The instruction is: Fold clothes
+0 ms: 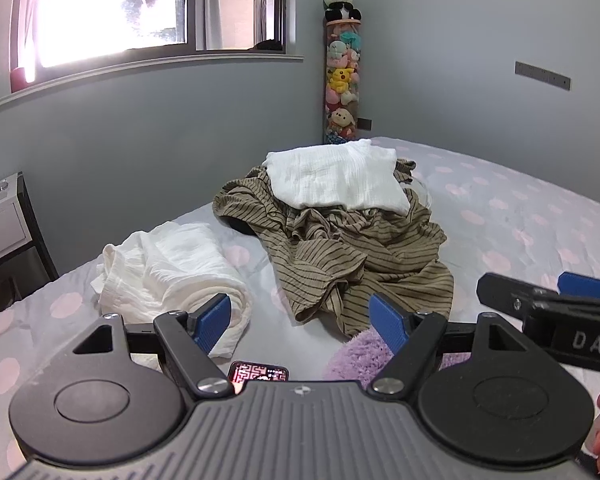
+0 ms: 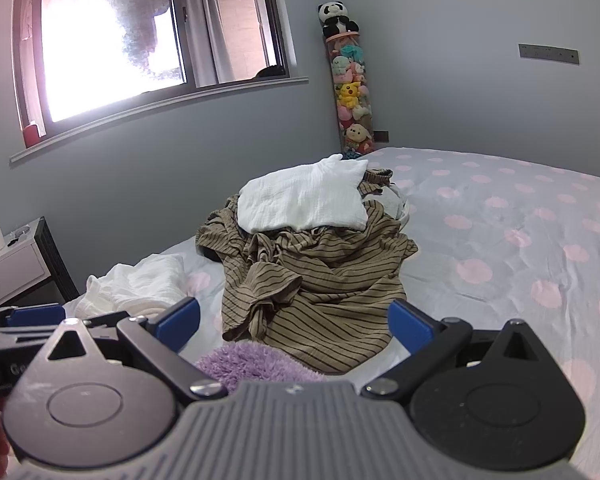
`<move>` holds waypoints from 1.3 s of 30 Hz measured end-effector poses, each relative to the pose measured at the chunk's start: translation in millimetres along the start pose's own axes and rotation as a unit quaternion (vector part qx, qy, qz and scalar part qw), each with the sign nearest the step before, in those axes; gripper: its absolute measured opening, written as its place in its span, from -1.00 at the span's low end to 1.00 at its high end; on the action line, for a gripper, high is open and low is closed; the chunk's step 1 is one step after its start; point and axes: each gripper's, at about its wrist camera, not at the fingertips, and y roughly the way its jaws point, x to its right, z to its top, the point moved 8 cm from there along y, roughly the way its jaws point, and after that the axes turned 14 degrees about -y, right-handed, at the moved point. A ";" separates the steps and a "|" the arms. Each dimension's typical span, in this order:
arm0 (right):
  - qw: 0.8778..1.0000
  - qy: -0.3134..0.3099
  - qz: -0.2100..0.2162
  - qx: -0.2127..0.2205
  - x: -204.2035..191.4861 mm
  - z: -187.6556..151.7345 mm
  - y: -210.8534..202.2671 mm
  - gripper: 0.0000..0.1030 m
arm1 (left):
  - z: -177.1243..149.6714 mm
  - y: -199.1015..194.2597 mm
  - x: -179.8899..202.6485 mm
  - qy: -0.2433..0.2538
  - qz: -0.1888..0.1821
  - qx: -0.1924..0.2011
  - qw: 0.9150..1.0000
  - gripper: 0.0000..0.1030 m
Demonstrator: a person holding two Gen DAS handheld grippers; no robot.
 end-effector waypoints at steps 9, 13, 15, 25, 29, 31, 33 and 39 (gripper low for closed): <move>0.999 -0.002 0.031 0.009 -0.5 4.5 8.6 0.96 | 6.8 7.4 -11.4 0.001 0.017 0.009 1.000 0.43; 0.999 -0.008 0.040 0.005 1.5 4.9 18.5 0.96 | 6.5 16.4 -18.7 -0.012 0.026 0.000 1.000 0.36; 0.999 -0.024 0.041 0.006 2.7 5.2 22.0 0.96 | 9.6 21.0 -25.1 -0.016 0.038 0.002 0.999 0.32; 0.999 -0.032 0.030 0.004 32.3 17.0 66.2 0.96 | 36.9 58.8 -49.0 -0.039 0.074 0.017 0.996 0.32; 0.998 -0.037 0.044 -0.003 40.0 22.5 94.4 0.96 | 44.3 84.1 -43.5 -0.025 0.060 0.006 0.998 0.39; 0.998 -0.042 0.052 -0.008 41.0 25.5 111.0 0.96 | 48.0 96.7 -40.8 -0.018 0.053 0.001 0.998 0.39; 0.997 -0.060 0.051 -0.019 40.2 28.2 129.5 0.96 | 52.2 110.8 -37.2 -0.014 0.045 -0.005 0.999 0.39; 0.993 -0.103 0.052 -0.020 42.9 42.2 190.9 0.93 | 70.8 178.1 -11.5 -0.005 0.013 -0.032 0.999 0.39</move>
